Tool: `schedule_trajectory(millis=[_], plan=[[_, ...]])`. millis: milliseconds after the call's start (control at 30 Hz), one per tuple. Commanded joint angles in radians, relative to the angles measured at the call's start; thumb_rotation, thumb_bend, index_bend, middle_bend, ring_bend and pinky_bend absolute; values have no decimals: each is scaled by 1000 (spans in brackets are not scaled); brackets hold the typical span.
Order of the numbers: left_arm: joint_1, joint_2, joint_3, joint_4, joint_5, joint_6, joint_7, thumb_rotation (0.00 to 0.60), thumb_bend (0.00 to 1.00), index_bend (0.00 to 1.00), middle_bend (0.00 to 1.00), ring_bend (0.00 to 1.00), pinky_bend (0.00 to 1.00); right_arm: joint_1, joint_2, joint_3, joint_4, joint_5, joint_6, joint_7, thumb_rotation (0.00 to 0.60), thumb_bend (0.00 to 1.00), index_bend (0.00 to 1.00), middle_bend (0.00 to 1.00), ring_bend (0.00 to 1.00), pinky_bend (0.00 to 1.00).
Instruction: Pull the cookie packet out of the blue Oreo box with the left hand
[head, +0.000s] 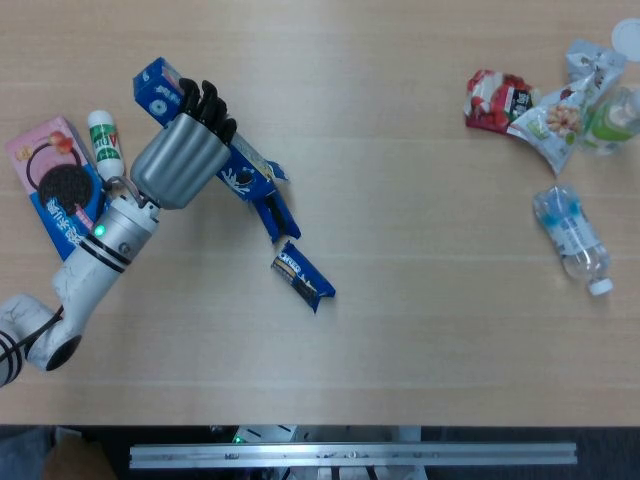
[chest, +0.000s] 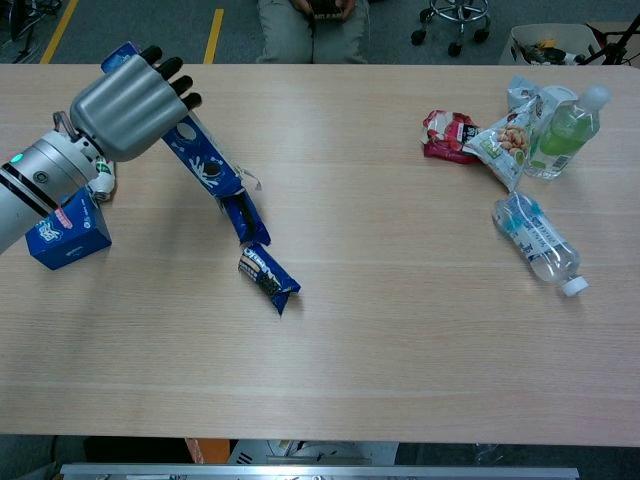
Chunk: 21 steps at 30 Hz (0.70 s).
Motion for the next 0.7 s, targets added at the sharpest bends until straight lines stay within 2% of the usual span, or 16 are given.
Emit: schedule_trajectory(millis=[33, 333, 700], plan=[[-13, -2, 4, 24, -10, -46, -9, 600, 262, 444, 367, 247, 311, 0, -1, 0, 1, 0, -1, 0, 600, 355, 414, 427, 398, 430], [-27, 75, 67, -2, 47, -91, -58, 600, 262, 451, 370, 245, 309, 1, -1, 1, 4, 4, -5, 0, 600, 355, 414, 427, 398, 430], [-26, 177, 88, -58, 82, -86, -84, 600, 262, 465, 374, 245, 306, 9, -6, 3, 0, 2, -15, -7, 600, 355, 414, 427, 398, 430]])
